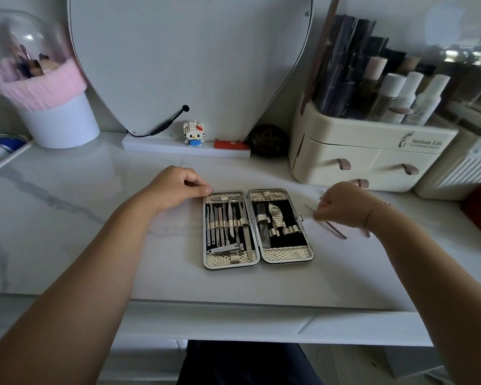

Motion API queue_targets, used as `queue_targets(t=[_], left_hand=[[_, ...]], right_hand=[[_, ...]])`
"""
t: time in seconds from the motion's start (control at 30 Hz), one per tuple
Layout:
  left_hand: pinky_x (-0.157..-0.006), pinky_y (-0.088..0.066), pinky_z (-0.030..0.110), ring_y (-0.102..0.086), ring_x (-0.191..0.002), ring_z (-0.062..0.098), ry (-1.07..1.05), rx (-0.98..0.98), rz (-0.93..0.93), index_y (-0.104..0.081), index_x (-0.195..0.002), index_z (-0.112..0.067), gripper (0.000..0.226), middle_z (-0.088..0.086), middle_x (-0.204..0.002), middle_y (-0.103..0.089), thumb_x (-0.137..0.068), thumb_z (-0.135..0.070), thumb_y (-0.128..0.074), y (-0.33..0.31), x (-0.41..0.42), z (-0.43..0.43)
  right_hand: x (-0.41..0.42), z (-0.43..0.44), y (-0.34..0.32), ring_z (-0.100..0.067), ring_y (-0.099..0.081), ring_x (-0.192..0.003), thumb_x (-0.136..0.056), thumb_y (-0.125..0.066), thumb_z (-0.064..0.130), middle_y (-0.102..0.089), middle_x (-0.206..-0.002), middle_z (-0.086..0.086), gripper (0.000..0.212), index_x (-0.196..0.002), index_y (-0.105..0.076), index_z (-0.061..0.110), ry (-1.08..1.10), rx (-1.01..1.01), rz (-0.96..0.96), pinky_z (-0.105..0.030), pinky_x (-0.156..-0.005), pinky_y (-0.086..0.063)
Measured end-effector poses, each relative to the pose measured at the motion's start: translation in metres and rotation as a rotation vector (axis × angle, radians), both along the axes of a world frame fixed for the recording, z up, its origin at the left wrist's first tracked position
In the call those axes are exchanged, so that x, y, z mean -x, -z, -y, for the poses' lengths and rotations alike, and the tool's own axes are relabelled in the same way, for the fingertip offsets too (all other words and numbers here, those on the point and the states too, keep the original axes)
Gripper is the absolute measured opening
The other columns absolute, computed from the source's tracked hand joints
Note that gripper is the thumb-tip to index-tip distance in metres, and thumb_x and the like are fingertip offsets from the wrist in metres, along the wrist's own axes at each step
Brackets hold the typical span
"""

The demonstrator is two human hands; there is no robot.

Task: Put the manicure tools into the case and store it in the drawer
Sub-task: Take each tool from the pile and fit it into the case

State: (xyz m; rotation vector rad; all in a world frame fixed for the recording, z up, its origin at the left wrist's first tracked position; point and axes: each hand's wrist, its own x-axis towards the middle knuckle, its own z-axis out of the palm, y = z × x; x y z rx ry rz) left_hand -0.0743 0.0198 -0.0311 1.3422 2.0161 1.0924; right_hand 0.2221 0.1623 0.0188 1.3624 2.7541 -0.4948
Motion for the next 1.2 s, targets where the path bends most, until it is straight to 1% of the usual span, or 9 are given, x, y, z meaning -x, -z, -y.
queue_targets(t=[0.1, 0.17, 0.3, 0.37, 0.5, 0.63, 0.77, 0.97, 1.2], left_hand=[[-0.081, -0.038, 0.020, -0.060, -0.089, 0.004, -0.001, 0.002, -0.008, -0.074, -0.081, -0.025, 0.005, -0.011, -0.086, -0.070, -0.076, -0.026, -0.076, 0.001, 0.000, -0.001], [-0.081, -0.038, 0.019, -0.060, -0.089, 0.004, -0.005, -0.001, -0.001, -0.075, -0.083, -0.022, 0.009, -0.011, -0.087, -0.070, -0.076, -0.026, -0.077, 0.001, 0.000, -0.001], [-0.079, -0.038, 0.018, -0.060, -0.088, 0.003, -0.009, -0.004, -0.003, -0.075, -0.085, -0.020, 0.010, -0.010, -0.088, -0.070, -0.076, -0.025, -0.076, 0.001, -0.001, -0.001], [-0.079, -0.039, 0.017, -0.060, -0.088, 0.003, -0.012, -0.007, 0.002, -0.075, -0.085, -0.020, 0.009, -0.010, -0.088, -0.071, -0.076, -0.024, -0.077, 0.001, -0.001, 0.000], [-0.081, -0.039, 0.018, -0.061, -0.089, 0.002, -0.005, -0.009, 0.003, -0.075, -0.082, -0.024, 0.006, -0.012, -0.087, -0.071, -0.076, -0.024, -0.077, -0.001, -0.001, 0.000], [-0.083, -0.039, 0.019, -0.061, -0.090, 0.003, -0.007, -0.006, 0.009, -0.075, -0.081, -0.025, 0.006, -0.013, -0.087, -0.071, -0.076, -0.025, -0.077, -0.001, -0.001, 0.000], [-0.083, -0.039, 0.019, -0.061, -0.090, 0.003, -0.006, -0.005, 0.006, -0.075, -0.082, -0.024, 0.006, -0.012, -0.088, -0.071, -0.076, -0.024, -0.077, -0.001, -0.001, 0.000], [-0.079, -0.038, 0.017, -0.060, -0.087, 0.001, -0.005, 0.001, -0.011, -0.075, -0.083, -0.022, 0.006, -0.010, -0.088, -0.071, -0.077, -0.023, -0.076, -0.001, -0.001, -0.001], [-0.081, -0.039, 0.020, -0.061, -0.087, 0.004, 0.001, -0.004, -0.018, -0.075, -0.081, -0.023, 0.006, -0.010, -0.084, -0.070, -0.076, -0.026, -0.077, 0.000, 0.000, -0.001]], right_hand=[[-0.008, 0.002, -0.002, -0.006, -0.034, -0.037, -0.077, -0.060, 0.013, -0.044, -0.037, 0.004, 0.023, -0.059, -0.065, 0.000, 0.091, 0.147, -0.241, -0.016, -0.041, -0.031], [-0.010, 0.006, -0.004, -0.004, -0.034, -0.027, -0.083, -0.055, 0.006, -0.054, -0.039, 0.003, 0.019, -0.070, -0.065, -0.004, 0.130, 0.321, -0.390, -0.010, -0.031, -0.027], [-0.004, 0.004, 0.002, -0.004, -0.045, -0.039, -0.086, -0.057, 0.002, -0.067, -0.070, -0.014, 0.008, -0.079, -0.062, 0.003, 0.119, 0.552, -0.604, -0.014, -0.040, -0.039], [0.004, 0.004, 0.004, -0.004, -0.049, -0.041, -0.086, -0.059, 0.002, -0.068, -0.069, -0.010, 0.005, -0.089, -0.063, 0.003, 0.100, 0.600, -0.675, -0.014, -0.042, -0.042], [0.025, 0.011, 0.006, -0.006, -0.052, -0.040, -0.085, -0.061, 0.002, -0.068, -0.063, -0.008, 0.018, -0.103, -0.061, 0.003, 0.061, 0.690, -0.819, -0.016, -0.041, -0.045], [0.042, 0.018, 0.007, -0.005, -0.052, -0.040, -0.088, -0.058, 0.003, -0.066, -0.070, -0.012, 0.024, -0.111, -0.059, 0.007, 0.034, 0.745, -0.874, -0.016, -0.042, -0.046], [0.047, 0.019, 0.011, -0.008, -0.052, -0.045, -0.092, -0.050, 0.001, -0.068, -0.067, -0.007, 0.030, -0.118, -0.053, 0.014, -0.004, 0.741, -0.891, -0.018, -0.044, -0.043], [0.046, 0.017, 0.019, -0.011, -0.055, -0.049, -0.092, -0.049, 0.000, -0.067, -0.072, -0.010, 0.035, -0.124, -0.045, 0.013, -0.008, 0.739, -0.961, -0.019, -0.043, -0.044], [0.041, 0.006, 0.027, -0.014, -0.057, -0.055, -0.088, -0.054, -0.003, -0.069, -0.071, -0.007, 0.029, -0.113, -0.053, 0.011, -0.056, 0.502, -0.909, -0.022, -0.048, -0.048]])
